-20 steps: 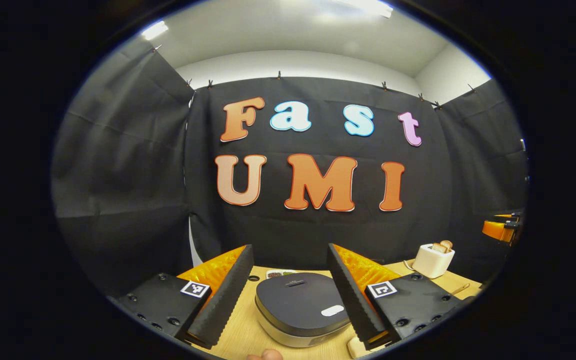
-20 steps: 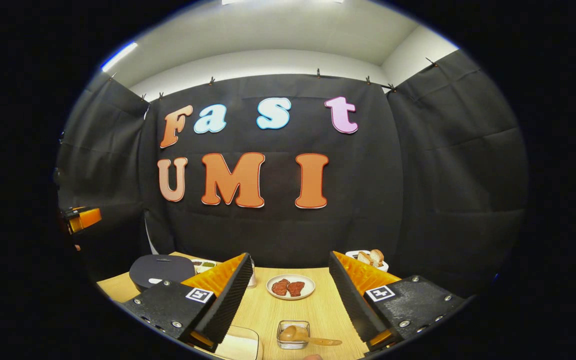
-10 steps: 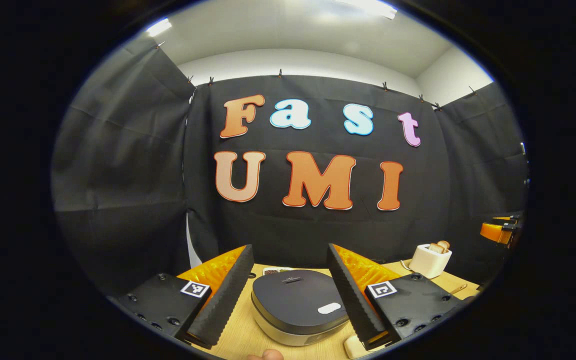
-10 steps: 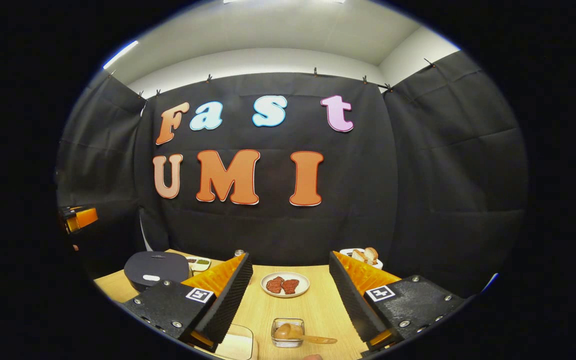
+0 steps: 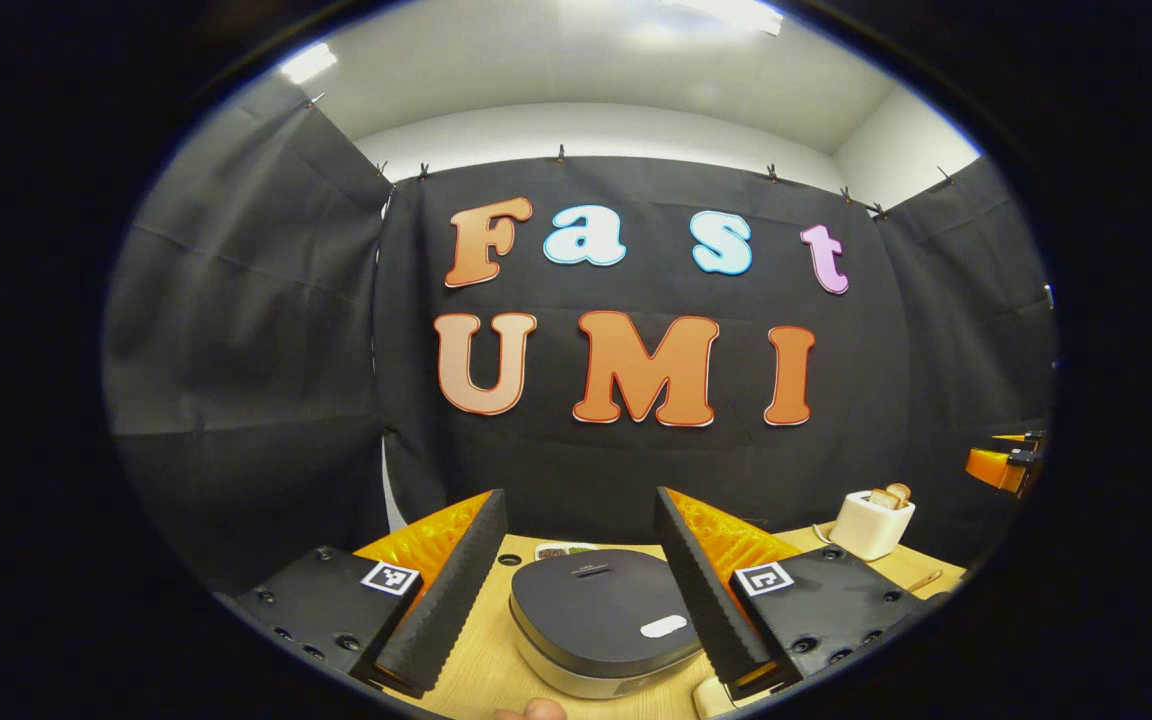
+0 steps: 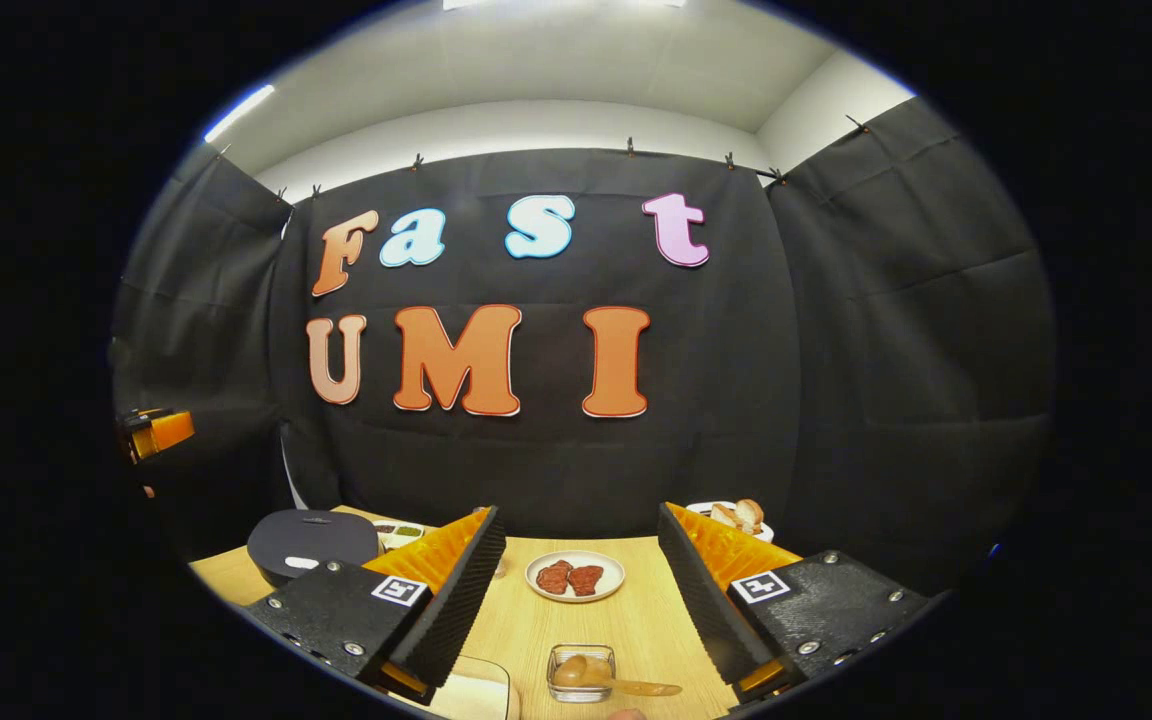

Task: Close the left gripper, press the button to open the rice cooker; take a wooden spoon from the chopstick holder with the right hand, scoop a spoonful of rice and pour it into the rice cooker, then put the wooden spoon back into the chopstick holder.

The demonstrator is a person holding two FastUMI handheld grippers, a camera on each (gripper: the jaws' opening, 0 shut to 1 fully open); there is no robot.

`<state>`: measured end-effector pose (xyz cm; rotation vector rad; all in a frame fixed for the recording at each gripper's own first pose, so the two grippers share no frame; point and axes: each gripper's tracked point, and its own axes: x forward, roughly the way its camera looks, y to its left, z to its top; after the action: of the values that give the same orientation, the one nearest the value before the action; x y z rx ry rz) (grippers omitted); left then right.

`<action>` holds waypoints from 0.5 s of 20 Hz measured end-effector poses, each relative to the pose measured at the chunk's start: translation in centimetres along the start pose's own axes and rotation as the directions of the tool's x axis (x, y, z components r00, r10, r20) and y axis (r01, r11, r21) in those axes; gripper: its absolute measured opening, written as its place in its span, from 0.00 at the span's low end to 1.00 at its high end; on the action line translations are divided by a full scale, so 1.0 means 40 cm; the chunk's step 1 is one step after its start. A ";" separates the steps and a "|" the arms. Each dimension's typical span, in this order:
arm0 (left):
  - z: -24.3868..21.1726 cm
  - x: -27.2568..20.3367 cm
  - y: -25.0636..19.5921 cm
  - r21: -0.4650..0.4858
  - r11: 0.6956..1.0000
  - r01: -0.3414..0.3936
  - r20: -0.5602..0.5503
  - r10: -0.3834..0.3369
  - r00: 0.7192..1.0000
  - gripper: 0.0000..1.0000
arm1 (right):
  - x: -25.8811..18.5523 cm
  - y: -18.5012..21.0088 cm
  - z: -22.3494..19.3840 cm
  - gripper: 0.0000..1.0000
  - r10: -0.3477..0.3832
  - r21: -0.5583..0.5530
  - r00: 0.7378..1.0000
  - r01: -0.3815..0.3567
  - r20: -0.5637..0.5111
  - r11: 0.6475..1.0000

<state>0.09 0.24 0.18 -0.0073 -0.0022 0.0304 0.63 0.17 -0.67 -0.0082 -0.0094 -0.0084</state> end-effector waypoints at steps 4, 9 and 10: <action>-0.034 0.021 -0.002 0.000 1.000 -0.002 -0.032 0.002 0.999 0.99 | 0.044 0.031 -0.042 0.95 0.014 -0.021 0.999 -0.014 -0.036 1.000; -0.054 0.052 0.030 0.014 0.999 -0.037 -0.061 0.038 0.997 0.99 | 0.059 0.038 -0.050 0.95 0.028 -0.008 0.999 -0.029 -0.044 1.000; -0.059 0.057 0.028 0.012 0.999 -0.038 -0.068 0.039 0.997 0.99 | 0.060 0.038 -0.051 0.95 0.032 -0.004 0.998 -0.032 -0.045 0.999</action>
<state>2.33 1.42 -2.16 0.0019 0.0667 0.0686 3.06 1.66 -2.68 -0.0132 0.0357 0.0233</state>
